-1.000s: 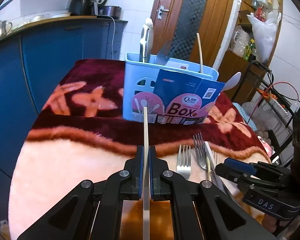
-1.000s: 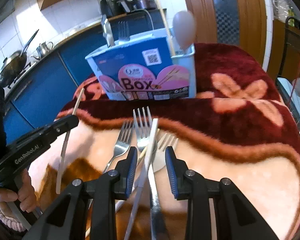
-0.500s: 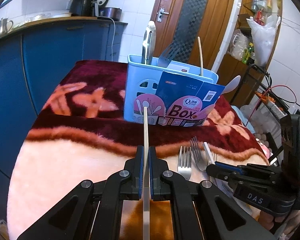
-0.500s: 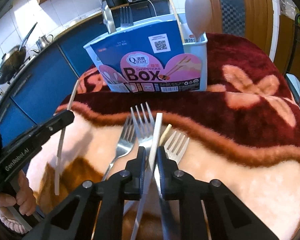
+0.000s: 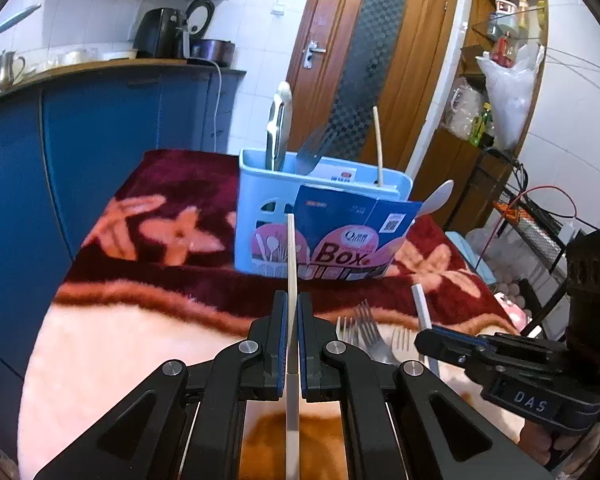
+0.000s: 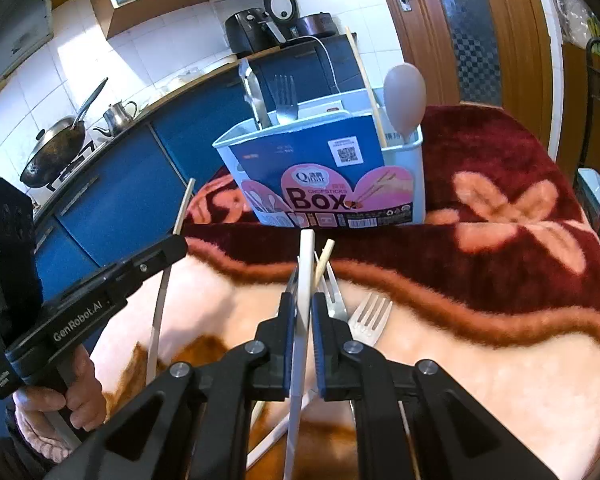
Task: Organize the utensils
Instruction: 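Grasp a white plastic utensil with the right tool while the left lifts the white chopstick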
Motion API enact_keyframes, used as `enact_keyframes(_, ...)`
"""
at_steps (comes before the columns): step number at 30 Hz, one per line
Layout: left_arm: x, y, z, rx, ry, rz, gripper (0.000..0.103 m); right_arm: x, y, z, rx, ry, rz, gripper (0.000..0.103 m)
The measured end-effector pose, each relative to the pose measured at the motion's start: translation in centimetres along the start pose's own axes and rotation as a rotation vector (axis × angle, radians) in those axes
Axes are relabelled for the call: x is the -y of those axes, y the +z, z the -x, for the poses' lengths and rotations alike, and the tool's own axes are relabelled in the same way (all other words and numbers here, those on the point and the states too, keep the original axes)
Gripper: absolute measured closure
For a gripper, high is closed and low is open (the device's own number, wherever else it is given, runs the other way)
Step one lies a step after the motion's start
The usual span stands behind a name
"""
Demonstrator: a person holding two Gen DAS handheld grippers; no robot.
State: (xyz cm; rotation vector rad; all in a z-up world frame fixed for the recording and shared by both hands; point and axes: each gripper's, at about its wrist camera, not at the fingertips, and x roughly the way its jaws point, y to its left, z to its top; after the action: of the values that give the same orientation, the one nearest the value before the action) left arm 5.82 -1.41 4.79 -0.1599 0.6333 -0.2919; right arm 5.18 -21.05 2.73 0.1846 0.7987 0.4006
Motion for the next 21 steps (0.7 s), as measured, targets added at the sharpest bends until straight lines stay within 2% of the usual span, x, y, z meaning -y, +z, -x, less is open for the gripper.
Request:
enact_keyframes(5,0.3,0.2,0.5,0.013,-0.006,-0.001,0.099,0.2,0.2,0.1,0.013,0.014,-0.023,0.093)
enact_keyframes(10,0.2,0.5,0.7,0.025,-0.012,0.003,0.099,0.9,0.6,1.4,0.067,0.058,-0.043,0.094)
enact_keyframes(21,0.5,1.1,1.2,0.054,-0.025,0.006,0.099,0.7,1.9,2.9,0.125,0.027,0.01,0.094)
